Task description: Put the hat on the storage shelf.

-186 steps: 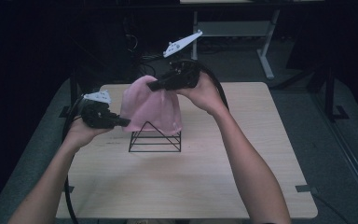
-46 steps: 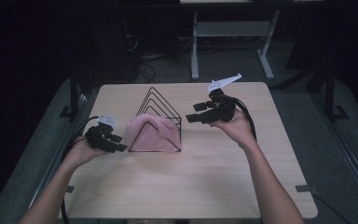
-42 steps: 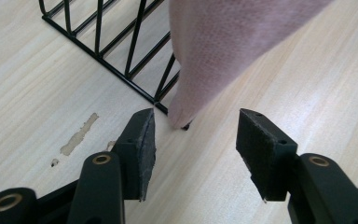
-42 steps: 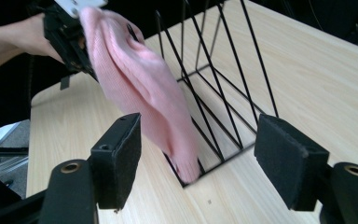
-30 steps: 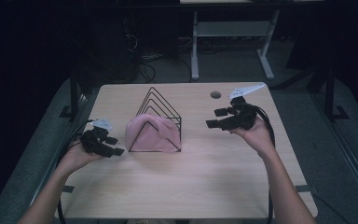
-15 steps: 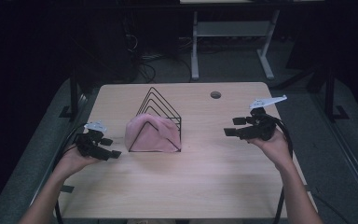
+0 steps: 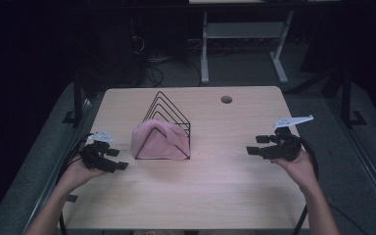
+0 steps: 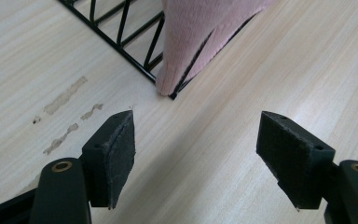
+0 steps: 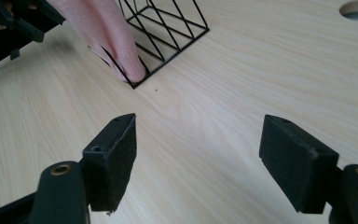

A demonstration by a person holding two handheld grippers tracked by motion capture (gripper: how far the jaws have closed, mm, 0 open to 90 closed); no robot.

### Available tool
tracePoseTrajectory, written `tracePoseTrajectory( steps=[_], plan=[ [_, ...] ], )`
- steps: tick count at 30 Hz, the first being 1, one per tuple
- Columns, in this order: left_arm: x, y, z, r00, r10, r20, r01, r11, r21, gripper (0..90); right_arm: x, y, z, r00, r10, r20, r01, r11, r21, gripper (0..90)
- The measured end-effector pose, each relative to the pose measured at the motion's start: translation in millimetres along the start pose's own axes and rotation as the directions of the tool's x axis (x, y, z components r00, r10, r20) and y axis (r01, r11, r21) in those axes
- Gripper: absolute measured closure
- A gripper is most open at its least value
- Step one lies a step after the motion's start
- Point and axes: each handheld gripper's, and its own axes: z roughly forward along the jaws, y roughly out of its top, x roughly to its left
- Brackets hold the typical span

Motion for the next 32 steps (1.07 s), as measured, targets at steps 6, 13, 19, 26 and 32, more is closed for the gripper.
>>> tracePoseTrajectory(
  steps=[6, 13, 19, 26, 32],
  plan=[
    [-2.0, -3.4, -1.4, 1.0000, -0.002, -0.001, 0.002, 1.0000, -0.007, 27.7, -3.8, -14.7, -6.8, 0.9996, 0.021, 0.019, -0.021, 1.000, -0.011, 26.9],
    [-7.9, -8.1, 0.5, 0.9994, -0.007, -0.032, 0.007, 0.9999, -0.010, 27.7, -8.8, -36.2, -10.7, 0.9979, 0.048, 0.043, -0.048, 0.999, 0.003, 25.6],
    [-13.0, -13.5, 1.7, 0.9993, -0.012, -0.036, 0.011, 0.9995, -0.029, 27.7, -9.5, -57.1, -14.5, 0.9960, 0.072, 0.052, -0.073, 0.997, 0.011, 25.4],
    [-22.2, -17.2, -0.6, 0.9974, -0.036, -0.063, 0.031, 0.9969, -0.072, 27.7, -1.2, -76.2, -20.6, 0.9953, 0.071, 0.065, -0.071, 0.997, 0.005, 24.7],
    [-31.2, -28.4, 2.4, 0.9957, -0.057, -0.073, 0.049, 0.9933, -0.104, 27.3, 15.6, -92.4, -23.9, 0.9962, 0.061, 0.062, -0.056, 0.996, -0.066, 23.2]
  ],
)
